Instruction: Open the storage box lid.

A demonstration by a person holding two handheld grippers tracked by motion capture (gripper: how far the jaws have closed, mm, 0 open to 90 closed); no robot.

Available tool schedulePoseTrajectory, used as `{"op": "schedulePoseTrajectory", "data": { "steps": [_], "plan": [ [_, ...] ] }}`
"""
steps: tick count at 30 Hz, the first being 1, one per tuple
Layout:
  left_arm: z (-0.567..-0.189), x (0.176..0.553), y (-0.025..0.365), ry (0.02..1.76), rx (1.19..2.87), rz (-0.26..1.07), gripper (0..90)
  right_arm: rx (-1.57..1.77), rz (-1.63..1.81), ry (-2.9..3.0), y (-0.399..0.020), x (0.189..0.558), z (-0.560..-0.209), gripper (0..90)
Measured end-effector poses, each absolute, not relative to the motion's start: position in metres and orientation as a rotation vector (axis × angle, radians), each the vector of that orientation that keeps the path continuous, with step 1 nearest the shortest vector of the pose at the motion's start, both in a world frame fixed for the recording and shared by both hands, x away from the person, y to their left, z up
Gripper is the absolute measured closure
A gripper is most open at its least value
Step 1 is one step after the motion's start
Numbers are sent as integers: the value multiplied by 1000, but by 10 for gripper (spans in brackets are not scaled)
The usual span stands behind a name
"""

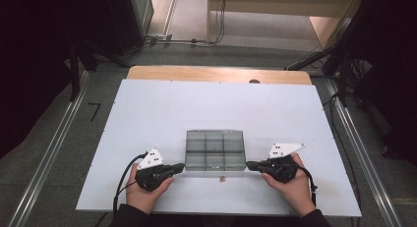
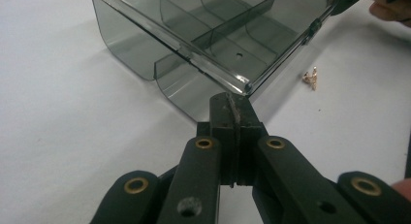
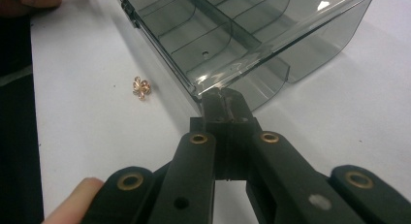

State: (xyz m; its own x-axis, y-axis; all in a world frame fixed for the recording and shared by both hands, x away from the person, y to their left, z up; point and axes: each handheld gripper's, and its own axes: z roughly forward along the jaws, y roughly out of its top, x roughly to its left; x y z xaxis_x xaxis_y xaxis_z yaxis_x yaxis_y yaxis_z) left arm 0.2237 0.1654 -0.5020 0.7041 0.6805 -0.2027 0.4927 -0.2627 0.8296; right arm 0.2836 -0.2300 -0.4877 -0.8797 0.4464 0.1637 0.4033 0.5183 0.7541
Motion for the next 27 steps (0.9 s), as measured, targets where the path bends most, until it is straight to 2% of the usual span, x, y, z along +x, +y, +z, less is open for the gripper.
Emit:
{"op": "schedulePoseTrajectory", "data": {
  "steps": [27],
  "plan": [
    [-498,222,163,847,1889,218,900,758,1383,2682,-230,283,-486,883]
  ]
}}
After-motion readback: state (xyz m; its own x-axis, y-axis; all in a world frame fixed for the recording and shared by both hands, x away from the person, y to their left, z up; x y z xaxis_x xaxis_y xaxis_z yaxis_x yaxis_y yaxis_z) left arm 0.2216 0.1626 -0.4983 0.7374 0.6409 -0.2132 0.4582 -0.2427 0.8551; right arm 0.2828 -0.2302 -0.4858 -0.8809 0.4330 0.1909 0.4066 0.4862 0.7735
